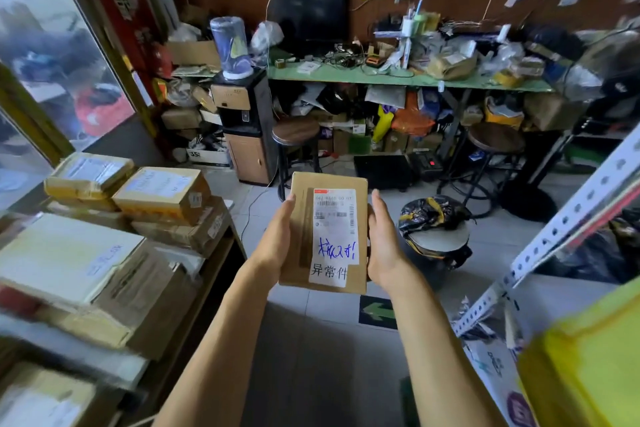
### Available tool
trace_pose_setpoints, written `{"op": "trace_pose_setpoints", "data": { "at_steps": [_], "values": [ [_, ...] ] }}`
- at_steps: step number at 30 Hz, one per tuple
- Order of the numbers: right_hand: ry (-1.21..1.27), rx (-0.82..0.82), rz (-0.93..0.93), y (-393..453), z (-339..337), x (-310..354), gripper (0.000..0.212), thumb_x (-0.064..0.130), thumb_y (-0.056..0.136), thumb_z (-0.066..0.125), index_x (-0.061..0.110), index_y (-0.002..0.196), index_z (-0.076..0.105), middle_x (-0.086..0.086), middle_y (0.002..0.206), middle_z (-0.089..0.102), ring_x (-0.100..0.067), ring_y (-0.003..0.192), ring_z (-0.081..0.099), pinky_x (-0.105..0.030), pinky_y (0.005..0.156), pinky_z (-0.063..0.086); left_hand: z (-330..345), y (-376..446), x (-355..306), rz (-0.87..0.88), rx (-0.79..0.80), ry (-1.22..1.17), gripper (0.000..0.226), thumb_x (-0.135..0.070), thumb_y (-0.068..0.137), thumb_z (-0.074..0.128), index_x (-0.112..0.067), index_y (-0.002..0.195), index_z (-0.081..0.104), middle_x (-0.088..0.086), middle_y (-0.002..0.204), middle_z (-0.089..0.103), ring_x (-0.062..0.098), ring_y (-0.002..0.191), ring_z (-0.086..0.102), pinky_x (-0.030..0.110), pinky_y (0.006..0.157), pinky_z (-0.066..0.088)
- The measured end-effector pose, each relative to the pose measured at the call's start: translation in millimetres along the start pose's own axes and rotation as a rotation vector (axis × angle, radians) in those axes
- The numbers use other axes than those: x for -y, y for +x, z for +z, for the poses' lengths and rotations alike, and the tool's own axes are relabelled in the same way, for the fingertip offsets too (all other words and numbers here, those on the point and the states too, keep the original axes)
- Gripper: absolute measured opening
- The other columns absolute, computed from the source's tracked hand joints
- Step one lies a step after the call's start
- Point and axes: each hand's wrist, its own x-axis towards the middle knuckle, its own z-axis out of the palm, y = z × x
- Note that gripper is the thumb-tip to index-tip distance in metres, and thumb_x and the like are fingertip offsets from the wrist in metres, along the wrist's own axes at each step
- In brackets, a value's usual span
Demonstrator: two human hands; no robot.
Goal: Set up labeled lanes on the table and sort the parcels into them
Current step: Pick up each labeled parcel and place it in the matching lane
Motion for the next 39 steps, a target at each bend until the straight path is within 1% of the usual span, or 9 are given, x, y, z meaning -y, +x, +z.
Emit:
{"op": "trace_pose_setpoints", "data": {
  "at_steps": [6, 10, 18, 20, 24, 26, 32, 36, 39],
  "values": [
    [-0.037, 0.043, 0.04, 45, -10, 22, 0.055, 0.072, 0.101, 0.025, 0.042, 0.102, 0.07, 0.009, 0.089, 0.08, -0.021, 0.098, 0.069, -0.041, 0.074, 0.055, 11, 40, -12, -0.012, -0.029, 0.002, 0.059, -0.067, 0.101, 0.022, -0.033, 0.106, 0.07, 0.002, 0.089, 0.08, 0.023, 0.081, 0.076, 0.037, 0.068, 0.054],
    [-0.083, 0.095, 0.06, 80, 0, 38, 0.055, 0.071, 0.102, 0.023, 0.042, 0.106, 0.07, 0.008, 0.096, 0.078, -0.021, 0.099, 0.07, -0.04, 0.075, 0.056, 2, 66, -25, 0.004, -0.09, -0.027, 0.058, -0.064, 0.103, 0.022, -0.032, 0.104, 0.07, 0.003, 0.087, 0.08, 0.022, 0.078, 0.077, 0.039, 0.071, 0.055],
    [-0.175, 0.242, 0.098, 172, 44, 72, 0.056, 0.067, 0.103, 0.02, 0.038, 0.106, 0.068, 0.012, 0.083, 0.079, -0.014, 0.089, 0.071, -0.038, 0.071, 0.055, -37, 137, -59, 0.007, -0.224, -0.056, 0.061, -0.065, 0.102, 0.021, -0.028, 0.111, 0.069, 0.003, 0.088, 0.08, 0.023, 0.082, 0.076, 0.038, 0.071, 0.055],
    [-0.211, 0.274, 0.111, 197, 60, 82, 0.056, 0.067, 0.103, 0.02, 0.038, 0.109, 0.068, 0.012, 0.088, 0.079, -0.014, 0.093, 0.071, -0.038, 0.074, 0.056, -49, 154, -73, 0.006, -0.257, -0.078, 0.066, -0.067, 0.101, 0.02, -0.025, 0.114, 0.07, 0.006, 0.091, 0.08, 0.024, 0.083, 0.076, 0.038, 0.072, 0.055],
    [-0.263, 0.363, 0.1, 252, 102, 111, 0.07, 0.072, 0.1, 0.021, 0.03, 0.132, 0.066, -0.004, 0.123, 0.075, -0.027, 0.116, 0.069, -0.047, 0.094, 0.056, -73, 189, -106, 0.032, -0.305, -0.139, 0.068, -0.07, 0.1, 0.021, -0.026, 0.122, 0.068, 0.008, 0.099, 0.079, 0.027, 0.089, 0.077, 0.045, 0.082, 0.059],
    [-0.285, 0.387, 0.078, 271, 121, 122, 0.072, 0.073, 0.1, 0.022, 0.028, 0.134, 0.066, -0.004, 0.124, 0.075, -0.025, 0.116, 0.07, -0.047, 0.095, 0.056, -84, 201, -121, 0.049, -0.33, -0.174, 0.069, -0.071, 0.099, 0.023, -0.025, 0.127, 0.066, 0.01, 0.102, 0.078, 0.029, 0.092, 0.076, 0.049, 0.085, 0.06],
    [-0.363, 0.494, 0.017, 318, 181, 143, 0.069, 0.076, 0.096, 0.026, 0.035, 0.137, 0.064, 0.003, 0.128, 0.073, -0.021, 0.122, 0.066, -0.054, 0.108, 0.049, -127, 228, -153, 0.149, -0.442, -0.265, 0.062, -0.064, 0.101, 0.031, -0.019, 0.132, 0.06, 0.011, 0.091, 0.078, 0.025, 0.075, 0.077, 0.034, 0.054, 0.059],
    [-0.423, 0.619, -0.02, 330, 223, 149, 0.086, 0.087, 0.079, 0.04, 0.036, 0.147, 0.056, 0.001, 0.139, 0.067, -0.024, 0.131, 0.061, -0.057, 0.115, 0.042, -155, 222, -165, 0.197, -0.513, -0.281, 0.064, -0.065, 0.101, 0.03, -0.02, 0.133, 0.061, 0.008, 0.096, 0.078, 0.02, 0.079, 0.077, 0.03, 0.056, 0.059],
    [-0.474, 0.706, -0.04, 338, 255, 148, 0.09, 0.09, 0.074, 0.048, 0.035, 0.144, 0.058, -0.002, 0.137, 0.068, -0.023, 0.127, 0.064, -0.053, 0.111, 0.047, -175, 206, -166, 0.233, -0.625, -0.282, 0.06, -0.067, 0.101, 0.025, -0.03, 0.129, 0.063, -0.004, 0.092, 0.075, 0.004, 0.072, 0.074, 0.027, 0.058, 0.057]
  ]
}}
